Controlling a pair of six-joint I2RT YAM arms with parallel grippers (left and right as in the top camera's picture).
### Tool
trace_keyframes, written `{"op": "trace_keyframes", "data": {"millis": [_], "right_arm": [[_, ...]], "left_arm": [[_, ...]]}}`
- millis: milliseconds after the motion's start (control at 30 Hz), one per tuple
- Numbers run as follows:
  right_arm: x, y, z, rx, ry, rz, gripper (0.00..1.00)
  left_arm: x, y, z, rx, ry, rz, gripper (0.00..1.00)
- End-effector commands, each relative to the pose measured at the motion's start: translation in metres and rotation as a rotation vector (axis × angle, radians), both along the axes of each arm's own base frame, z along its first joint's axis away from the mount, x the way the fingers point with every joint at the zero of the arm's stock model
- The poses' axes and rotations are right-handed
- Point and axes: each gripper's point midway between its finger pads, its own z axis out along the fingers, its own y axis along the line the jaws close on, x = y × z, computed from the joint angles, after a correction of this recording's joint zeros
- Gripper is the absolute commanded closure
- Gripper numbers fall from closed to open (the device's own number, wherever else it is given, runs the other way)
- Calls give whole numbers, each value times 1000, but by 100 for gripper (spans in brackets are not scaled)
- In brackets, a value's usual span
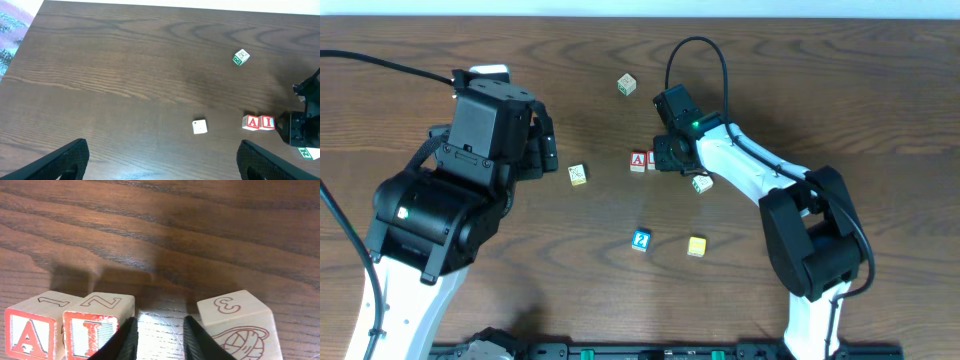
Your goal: Spell out Ai2
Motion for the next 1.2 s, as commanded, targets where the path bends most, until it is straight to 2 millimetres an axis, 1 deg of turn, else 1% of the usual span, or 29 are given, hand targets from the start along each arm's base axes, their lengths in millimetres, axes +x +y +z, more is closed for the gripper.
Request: {"op": "trace_keyframes", "data": {"millis": [0, 167, 333, 1033, 1167], "right_arm": [[-3, 5, -2, 6, 5, 2, 68], [-3, 6, -2, 7, 3, 2, 66], [-3, 6, -2, 8, 2, 2, 62], [-2, 6, -1, 10, -1, 2, 56], [-2, 6, -1, 10, -1, 2, 53]], "left_arm": [[1, 3, 5, -9, -16, 19, 5], [1, 3, 5, -9, -17, 19, 5], [1, 3, 5, -17, -18, 26, 5], [1, 3, 5, -17, -18, 26, 5], [1, 3, 5, -17, -18, 26, 5]]}}
